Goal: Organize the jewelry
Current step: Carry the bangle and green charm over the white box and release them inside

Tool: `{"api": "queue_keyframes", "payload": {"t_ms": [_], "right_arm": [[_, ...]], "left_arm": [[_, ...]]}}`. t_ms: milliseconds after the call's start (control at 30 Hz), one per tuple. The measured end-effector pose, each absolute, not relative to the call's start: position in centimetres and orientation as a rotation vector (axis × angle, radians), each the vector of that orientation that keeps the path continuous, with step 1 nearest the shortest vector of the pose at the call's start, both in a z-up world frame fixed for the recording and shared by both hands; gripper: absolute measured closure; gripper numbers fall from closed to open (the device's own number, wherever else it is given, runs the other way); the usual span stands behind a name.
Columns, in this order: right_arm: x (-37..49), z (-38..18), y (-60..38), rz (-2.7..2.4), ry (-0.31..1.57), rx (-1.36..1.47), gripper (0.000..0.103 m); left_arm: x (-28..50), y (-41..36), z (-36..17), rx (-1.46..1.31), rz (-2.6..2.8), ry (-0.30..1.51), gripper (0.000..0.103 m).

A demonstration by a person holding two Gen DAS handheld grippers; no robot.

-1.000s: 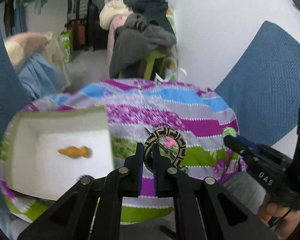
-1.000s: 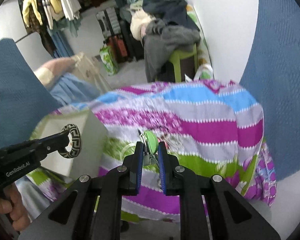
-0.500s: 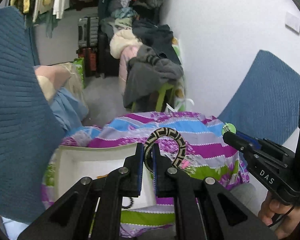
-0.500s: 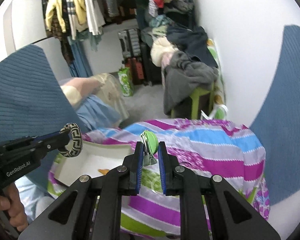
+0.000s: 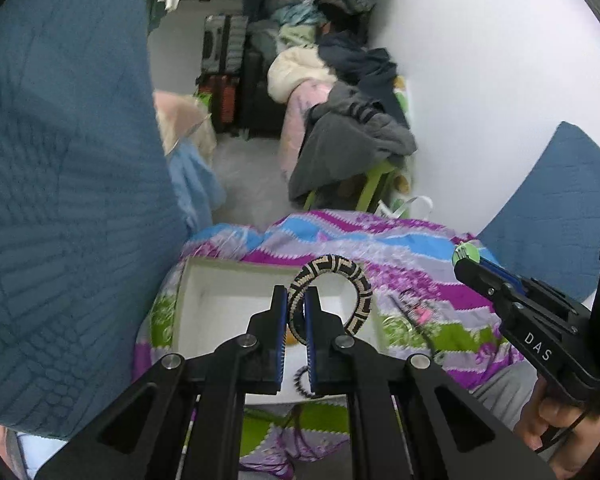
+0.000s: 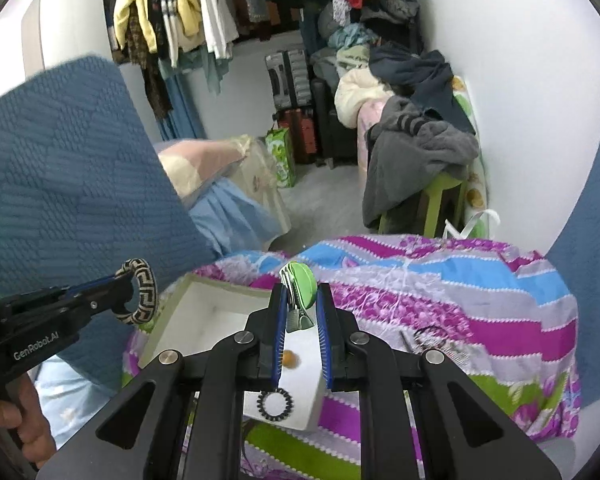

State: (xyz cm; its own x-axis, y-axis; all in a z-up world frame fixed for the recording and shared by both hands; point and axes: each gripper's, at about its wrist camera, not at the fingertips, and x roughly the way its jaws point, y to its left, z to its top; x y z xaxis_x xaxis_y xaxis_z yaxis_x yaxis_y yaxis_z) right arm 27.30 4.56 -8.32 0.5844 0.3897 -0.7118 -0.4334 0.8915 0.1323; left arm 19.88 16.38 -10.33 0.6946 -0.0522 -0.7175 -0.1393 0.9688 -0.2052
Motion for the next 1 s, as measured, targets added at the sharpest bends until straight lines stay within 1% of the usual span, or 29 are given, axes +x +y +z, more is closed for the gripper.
{"api": "queue_keyframes", "payload": {"t_ms": [200, 533, 733, 867, 933, 967, 1000], "right_arm": [[27.4, -12.9, 7.3, 0.508, 0.927, -0.087, 0.091], [27.5, -19.5, 9.7, 0.514, 1.088, -0.135, 0.091], [27.3, -21.4, 10.0, 0.517, 1.134, -0.165, 0.09], [27.1, -21.5, 9.9, 0.521, 1.146, -0.16, 0.09], [27.1, -21.3, 9.8, 0.518, 1.148, -0.16, 0.084], [27.1, -21.1, 9.7, 0.525, 1.144, -0.154, 0.077], [27.0, -20.7, 9.6, 0.536, 1.133, -0.145, 0.074]], "left_arm": [[20.1, 18.8, -15.0, -0.3, 0.064, 0.876, 0.096], [21.0, 20.1, -21.3, -0.3, 0.084, 0.993, 0.096], [21.5, 20.0, -24.4, -0.309, 0.077, 1.055, 0.096], [21.2, 19.8, -24.3, -0.312, 0.075, 1.033, 0.094], [21.0, 19.8, -23.6, -0.326, 0.063, 1.015, 0.094], [20.9, 19.7, -23.3, -0.324, 0.062, 1.01, 0.094], [20.9, 19.6, -22.7, -0.32, 0.063, 1.004, 0.094]]}}
